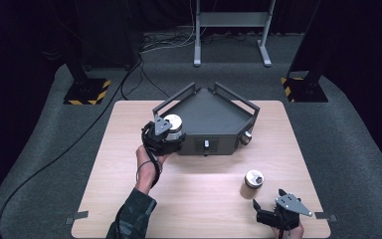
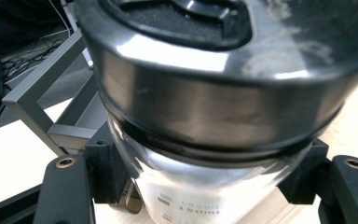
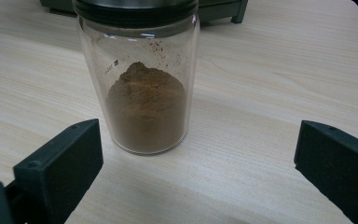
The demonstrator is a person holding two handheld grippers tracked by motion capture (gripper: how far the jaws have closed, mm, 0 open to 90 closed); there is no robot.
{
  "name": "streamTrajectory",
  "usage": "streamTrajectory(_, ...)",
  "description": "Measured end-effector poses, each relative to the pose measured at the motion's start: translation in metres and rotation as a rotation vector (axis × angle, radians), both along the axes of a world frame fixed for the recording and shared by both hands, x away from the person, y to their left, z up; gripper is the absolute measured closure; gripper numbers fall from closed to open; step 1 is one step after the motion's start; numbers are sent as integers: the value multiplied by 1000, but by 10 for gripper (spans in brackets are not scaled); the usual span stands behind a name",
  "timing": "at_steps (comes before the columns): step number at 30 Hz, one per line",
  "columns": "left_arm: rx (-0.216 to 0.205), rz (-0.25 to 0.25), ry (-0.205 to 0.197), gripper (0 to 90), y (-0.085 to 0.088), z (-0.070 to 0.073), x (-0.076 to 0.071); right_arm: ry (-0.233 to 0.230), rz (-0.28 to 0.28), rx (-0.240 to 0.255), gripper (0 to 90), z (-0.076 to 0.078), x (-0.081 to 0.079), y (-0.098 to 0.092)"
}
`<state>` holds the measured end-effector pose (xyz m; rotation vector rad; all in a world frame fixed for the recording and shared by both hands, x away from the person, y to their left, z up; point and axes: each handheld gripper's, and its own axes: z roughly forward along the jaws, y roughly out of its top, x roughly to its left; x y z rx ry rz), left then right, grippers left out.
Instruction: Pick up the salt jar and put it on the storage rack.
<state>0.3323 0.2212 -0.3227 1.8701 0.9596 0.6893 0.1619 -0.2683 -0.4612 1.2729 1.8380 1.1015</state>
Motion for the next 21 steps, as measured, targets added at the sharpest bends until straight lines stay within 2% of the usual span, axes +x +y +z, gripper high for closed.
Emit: streamTrajectory(21,20,5,12,314,-12,9,24,4,3,-3,1,1,1,0)
